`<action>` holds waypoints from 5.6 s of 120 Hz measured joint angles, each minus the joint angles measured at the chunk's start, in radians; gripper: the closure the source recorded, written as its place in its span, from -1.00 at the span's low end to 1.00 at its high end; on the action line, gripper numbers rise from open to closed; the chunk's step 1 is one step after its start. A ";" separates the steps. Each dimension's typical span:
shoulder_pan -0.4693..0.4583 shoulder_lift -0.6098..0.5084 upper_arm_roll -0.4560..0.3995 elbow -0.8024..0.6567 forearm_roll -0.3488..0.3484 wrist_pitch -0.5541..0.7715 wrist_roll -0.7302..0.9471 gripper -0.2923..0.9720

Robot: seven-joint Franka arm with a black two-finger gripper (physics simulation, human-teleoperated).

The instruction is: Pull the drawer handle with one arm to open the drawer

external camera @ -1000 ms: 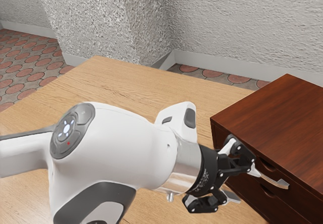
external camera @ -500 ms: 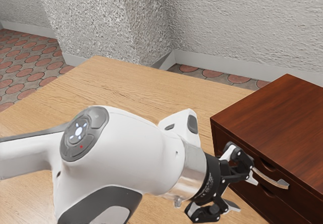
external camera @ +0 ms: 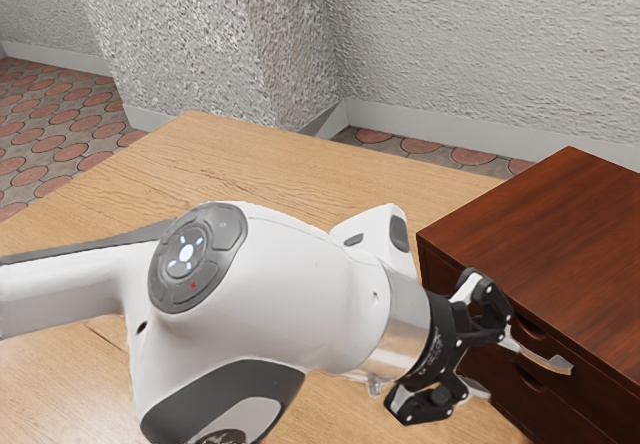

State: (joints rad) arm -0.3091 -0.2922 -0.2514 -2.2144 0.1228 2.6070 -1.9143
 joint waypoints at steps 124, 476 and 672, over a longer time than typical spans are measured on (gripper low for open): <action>0.010 0.078 0.026 0.059 0.083 0.003 -0.048 0.17; -0.060 -0.054 0.049 0.048 -0.044 -0.473 -0.130 0.15; -0.056 -0.171 0.049 0.036 -0.183 -0.775 -0.080 0.02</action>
State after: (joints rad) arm -0.3648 -0.4630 -0.2025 -2.1787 -0.0600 1.8324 -1.9942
